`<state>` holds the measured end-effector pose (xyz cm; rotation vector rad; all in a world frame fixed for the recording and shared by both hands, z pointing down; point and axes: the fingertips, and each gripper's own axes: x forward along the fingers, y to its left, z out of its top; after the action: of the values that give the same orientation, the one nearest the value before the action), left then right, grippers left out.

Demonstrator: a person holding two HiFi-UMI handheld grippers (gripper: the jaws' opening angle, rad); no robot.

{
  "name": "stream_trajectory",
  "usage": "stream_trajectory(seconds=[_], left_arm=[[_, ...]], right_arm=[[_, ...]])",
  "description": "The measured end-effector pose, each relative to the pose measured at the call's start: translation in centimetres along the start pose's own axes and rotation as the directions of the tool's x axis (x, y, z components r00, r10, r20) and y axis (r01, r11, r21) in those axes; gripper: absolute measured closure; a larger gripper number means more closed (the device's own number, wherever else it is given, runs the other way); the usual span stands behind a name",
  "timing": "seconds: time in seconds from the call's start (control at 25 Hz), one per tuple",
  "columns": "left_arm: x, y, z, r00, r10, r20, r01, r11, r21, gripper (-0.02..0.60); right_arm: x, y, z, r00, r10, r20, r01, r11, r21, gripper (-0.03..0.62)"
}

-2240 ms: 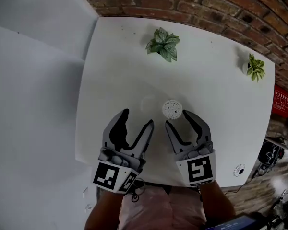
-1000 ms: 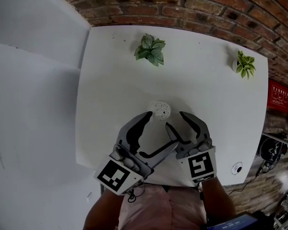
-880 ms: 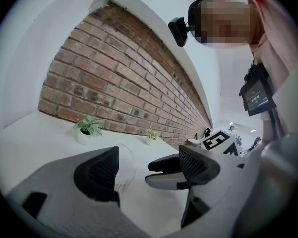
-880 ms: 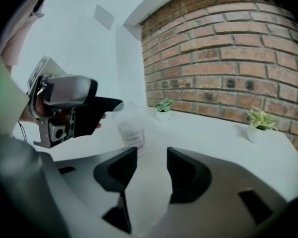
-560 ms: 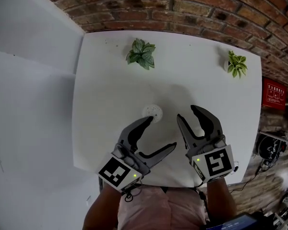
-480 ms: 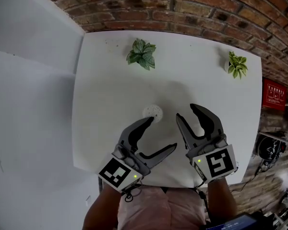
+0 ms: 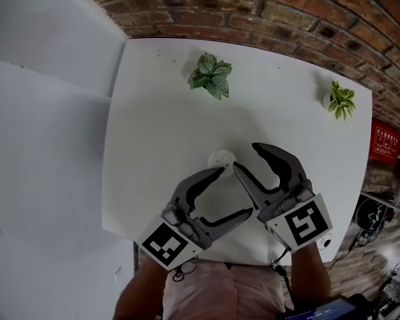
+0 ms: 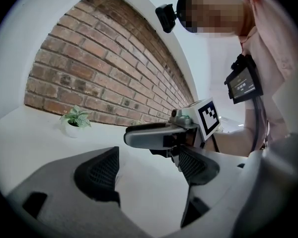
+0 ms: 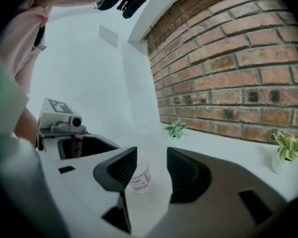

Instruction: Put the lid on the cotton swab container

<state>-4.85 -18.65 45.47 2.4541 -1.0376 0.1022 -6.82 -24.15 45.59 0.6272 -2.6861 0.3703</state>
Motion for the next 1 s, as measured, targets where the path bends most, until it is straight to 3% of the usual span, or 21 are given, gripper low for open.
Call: stream_trajectory(seconds=[0.4, 0.72, 0.84, 1.0], left_arm=[[0.1, -0.1, -0.3, 1.0, -0.025, -0.008, 0.025, 1.0, 0.014, 0.198], [0.0, -0.2, 0.2, 1.0, -0.016, 0.002, 0.016, 0.999, 0.031, 0.204], [-0.9, 0.1, 1.7, 0.998, 0.044, 0.036, -0.045, 0.999, 0.028, 0.211], [-3.1, 0.4, 6.2, 0.97, 0.193, 0.151, -0.201, 0.979, 0.04, 0.317]], right_arm=[[1.3, 0.3, -1.5, 0.998, 0.036, -0.055, -0.037, 0.999, -0.012, 0.398], [1.0, -0.2, -0.7, 0.999, 0.036, 0.002, -0.036, 0.999, 0.007, 0.399], [-0.3, -1.0, 1.1, 0.997, -0.003, 0.073, 0.004, 1.0, -0.014, 0.399], [-3.3, -1.4, 4.5, 0.983, -0.092, 0.157, 0.092, 0.996, 0.008, 0.416]])
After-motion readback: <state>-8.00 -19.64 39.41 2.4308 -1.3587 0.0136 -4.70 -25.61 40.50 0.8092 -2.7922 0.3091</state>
